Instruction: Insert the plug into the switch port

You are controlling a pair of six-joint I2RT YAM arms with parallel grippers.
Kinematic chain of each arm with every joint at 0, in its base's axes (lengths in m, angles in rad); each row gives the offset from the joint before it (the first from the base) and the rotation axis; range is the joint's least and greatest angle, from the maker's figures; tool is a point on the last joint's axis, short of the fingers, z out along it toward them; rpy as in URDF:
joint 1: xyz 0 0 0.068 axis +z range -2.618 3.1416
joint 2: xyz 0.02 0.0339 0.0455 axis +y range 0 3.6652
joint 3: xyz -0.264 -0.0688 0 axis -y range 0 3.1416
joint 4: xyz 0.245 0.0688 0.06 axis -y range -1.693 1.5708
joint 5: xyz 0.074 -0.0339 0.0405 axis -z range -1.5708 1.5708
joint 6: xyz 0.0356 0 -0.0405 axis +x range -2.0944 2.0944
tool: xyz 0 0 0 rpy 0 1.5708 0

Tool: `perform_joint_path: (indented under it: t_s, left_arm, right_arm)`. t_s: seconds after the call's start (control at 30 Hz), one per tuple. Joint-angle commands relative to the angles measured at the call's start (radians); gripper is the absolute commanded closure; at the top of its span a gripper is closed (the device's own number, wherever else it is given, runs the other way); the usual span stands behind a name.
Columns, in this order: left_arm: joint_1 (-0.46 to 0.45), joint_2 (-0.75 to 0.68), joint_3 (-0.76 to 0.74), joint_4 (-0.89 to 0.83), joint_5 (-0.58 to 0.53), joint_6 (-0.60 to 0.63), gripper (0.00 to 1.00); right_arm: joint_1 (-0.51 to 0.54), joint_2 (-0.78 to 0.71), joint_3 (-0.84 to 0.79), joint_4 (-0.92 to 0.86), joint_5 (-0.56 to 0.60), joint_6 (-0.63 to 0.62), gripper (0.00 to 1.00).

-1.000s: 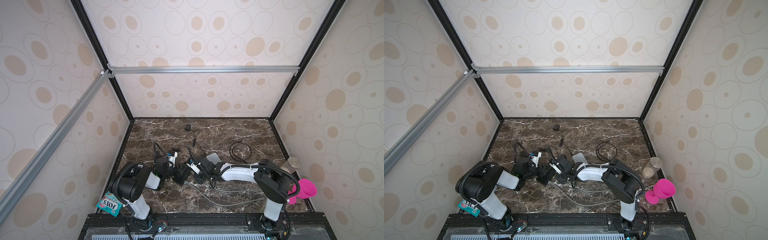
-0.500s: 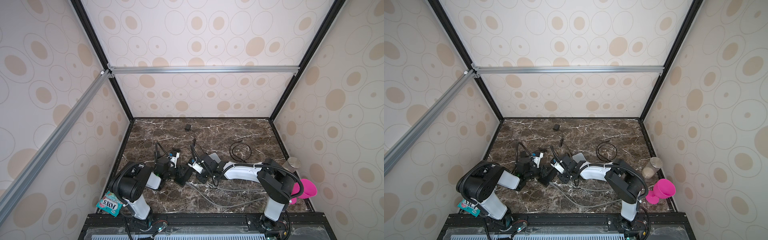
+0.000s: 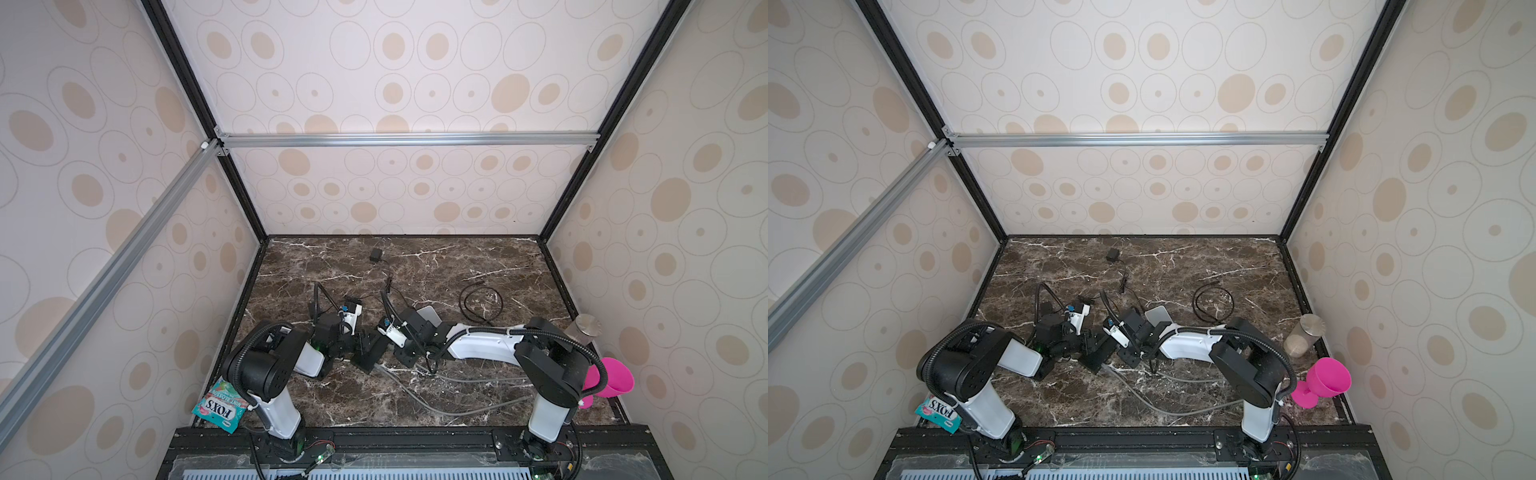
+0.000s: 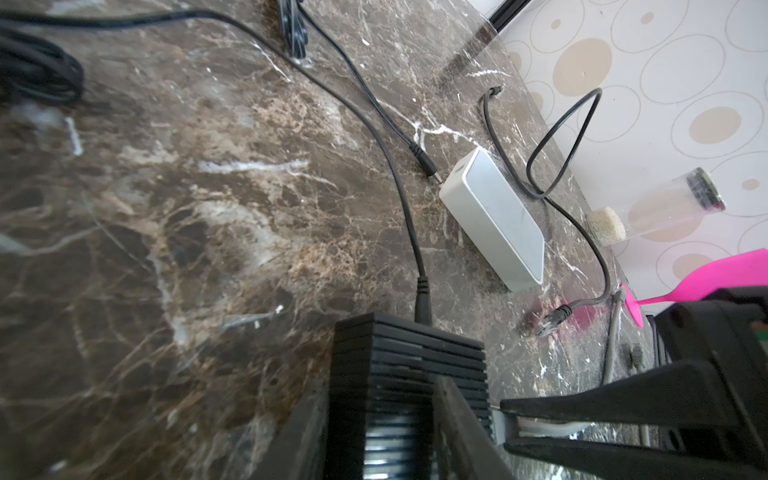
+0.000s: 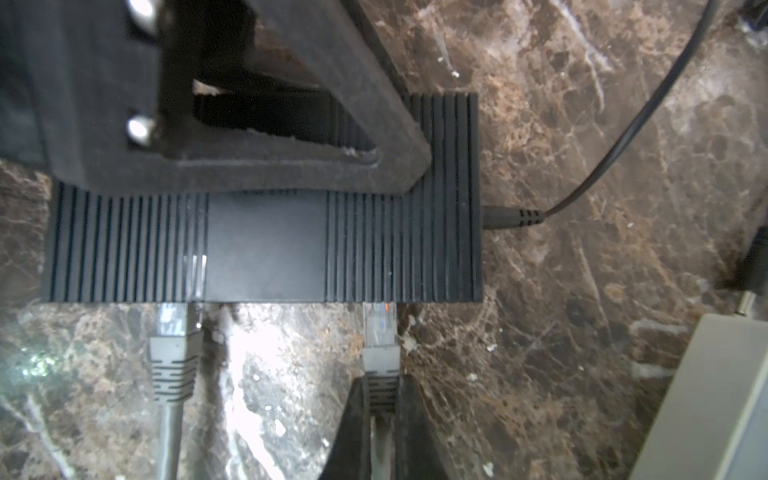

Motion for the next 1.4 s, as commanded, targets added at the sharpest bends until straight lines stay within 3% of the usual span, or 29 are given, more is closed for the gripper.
perform_joint_path:
  t_s: [0.0, 0.23, 0.4, 0.53, 0.9, 1.03, 1.17, 1.37]
  left_arm:
    - [-0.059, 0.036, 0.0, -0.108, 0.092, 0.024, 0.6]
    - [-0.086, 0.077, 0.011, -0.124, 0.096, 0.017, 0.6]
    - [-0.096, 0.092, 0.038, -0.176, 0.082, 0.044, 0.6]
    - [-0.104, 0.102, 0.049, -0.198, 0.073, 0.056, 0.6]
    - [-0.121, 0.103, 0.06, -0.241, 0.052, 0.082, 0.61]
    - [-0.132, 0.103, 0.06, -0.249, 0.045, 0.085, 0.61]
    - [-0.151, 0.108, 0.055, -0.25, 0.04, 0.086, 0.61]
    - [-0.192, 0.109, 0.065, -0.268, 0.023, 0.099, 0.61]
  right_arm:
    - [-0.005, -0.005, 0.041, 0.07, 0.051, 0.004, 1.0]
    - [-0.006, -0.008, 0.031, 0.143, 0.056, -0.043, 1.0]
    - [-0.019, -0.03, -0.056, 0.265, -0.003, -0.195, 1.0]
    - [-0.033, -0.053, -0.104, 0.338, 0.016, -0.267, 1.0]
    - [-0.096, -0.018, -0.101, 0.388, -0.009, -0.259, 1.0]
    - [-0.129, -0.008, -0.082, 0.357, -0.004, -0.204, 1.0]
    - [-0.168, 0.021, -0.024, 0.247, -0.086, -0.153, 1.0]
    - [-0.174, 0.038, -0.023, 0.234, -0.252, -0.255, 1.0]
